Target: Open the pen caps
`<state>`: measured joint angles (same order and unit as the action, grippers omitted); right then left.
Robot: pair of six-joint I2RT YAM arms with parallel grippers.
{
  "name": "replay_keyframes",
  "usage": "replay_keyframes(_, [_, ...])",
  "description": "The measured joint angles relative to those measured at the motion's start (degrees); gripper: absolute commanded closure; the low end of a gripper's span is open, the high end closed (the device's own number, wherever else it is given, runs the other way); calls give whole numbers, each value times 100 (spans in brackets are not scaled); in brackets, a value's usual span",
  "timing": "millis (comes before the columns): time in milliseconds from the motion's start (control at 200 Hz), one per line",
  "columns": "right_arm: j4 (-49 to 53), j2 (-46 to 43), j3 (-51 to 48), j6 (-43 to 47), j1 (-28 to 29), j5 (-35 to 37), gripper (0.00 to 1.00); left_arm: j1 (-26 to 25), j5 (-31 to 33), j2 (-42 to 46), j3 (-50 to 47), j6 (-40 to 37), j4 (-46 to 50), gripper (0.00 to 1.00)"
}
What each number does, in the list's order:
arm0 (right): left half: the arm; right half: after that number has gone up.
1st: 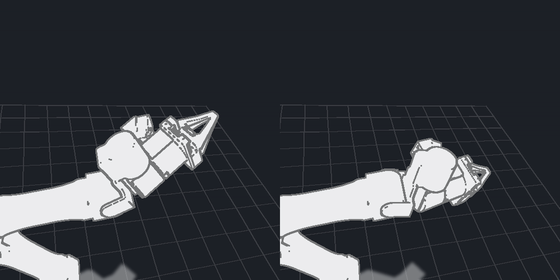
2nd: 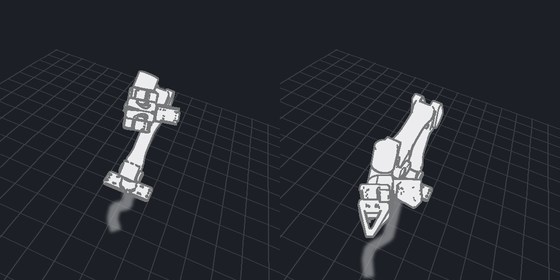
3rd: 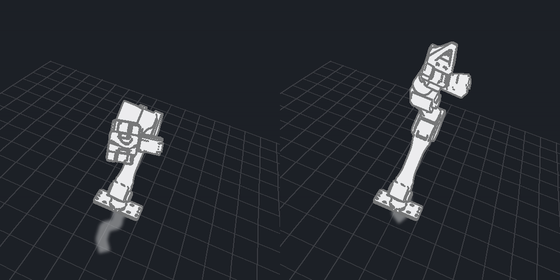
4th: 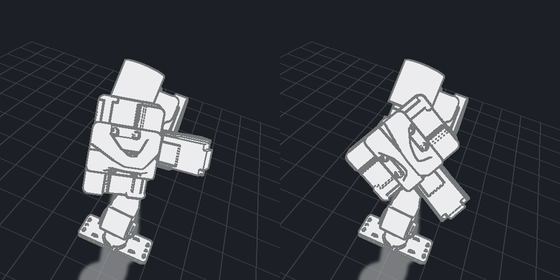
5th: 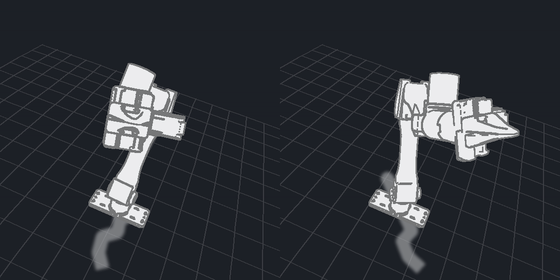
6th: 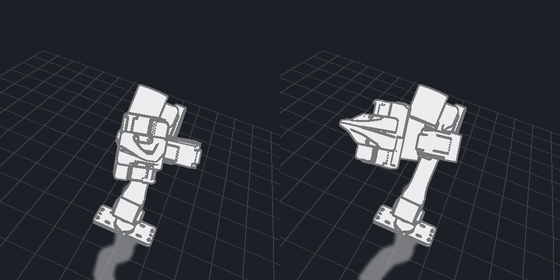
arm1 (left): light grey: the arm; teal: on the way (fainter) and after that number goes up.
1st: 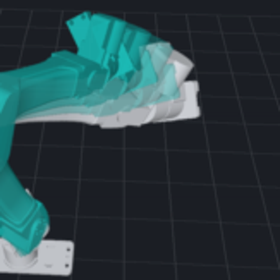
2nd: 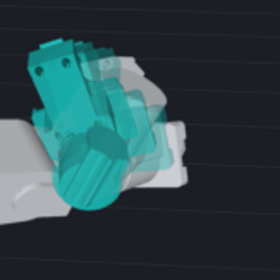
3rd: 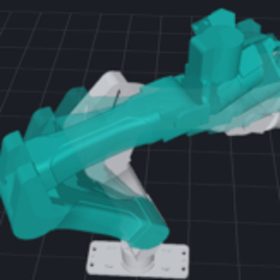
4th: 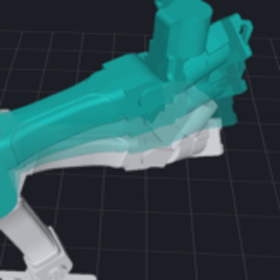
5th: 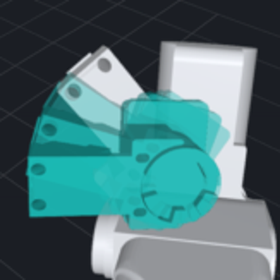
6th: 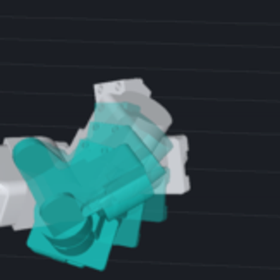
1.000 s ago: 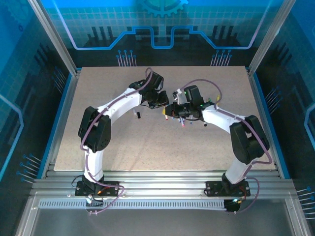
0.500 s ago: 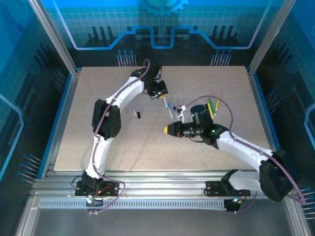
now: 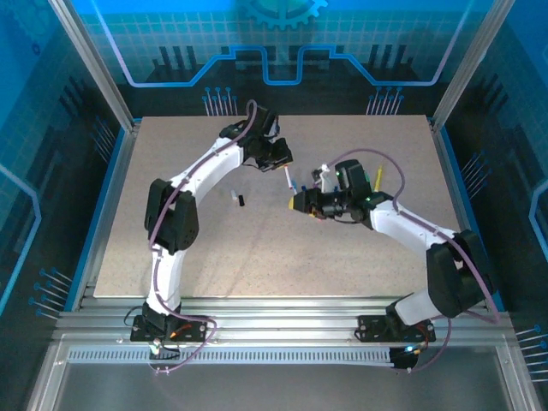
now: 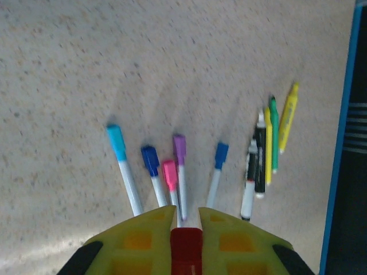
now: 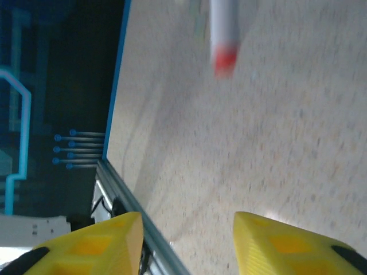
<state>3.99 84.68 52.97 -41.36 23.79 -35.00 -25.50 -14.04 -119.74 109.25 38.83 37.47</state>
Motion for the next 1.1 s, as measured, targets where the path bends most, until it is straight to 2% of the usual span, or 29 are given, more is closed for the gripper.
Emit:
replay_keyframes(255, [-107, 645, 623, 203, -87, -160, 53, -109, -103, 592, -811, -37, -76, 100])
replay_keyframes(430, [-240, 1169, 896, 170, -87, -267, 60, -271, -146, 592, -931, -37, -101, 100])
replay_keyframes(465, [-275, 1281, 966, 136, -87, -297, 66, -302, -149, 592, -931, -37, -103, 100])
replay_keyframes(505, [-315, 1401, 1043, 101, -87, -350, 80, -328, -138, 592, -933, -31, -146, 100])
replay_keyframes(555, [-402, 1504, 1080, 68, -85, -415, 91, -339, -133, 592, -933, -39, -205, 100])
replay_keyframes(580, [-459, 1552, 1110, 48, -83, -479, 100, -339, -122, 592, -938, -39, -214, 100])
replay_keyframes(991, [-940, 1596, 1012, -422, -24, -494, 100, -278, 66, 551, -807, -173, -96, 100])
replay_keyframes(1056, [-1471, 1467, 649, -654, 37, -428, 100, -219, 111, 356, -396, -181, 343, 100])
replay_keyframes(1101, [-2159, 1093, -26, -868, 162, -2, 100, -184, -61, 37, 168, -181, 1008, 100])
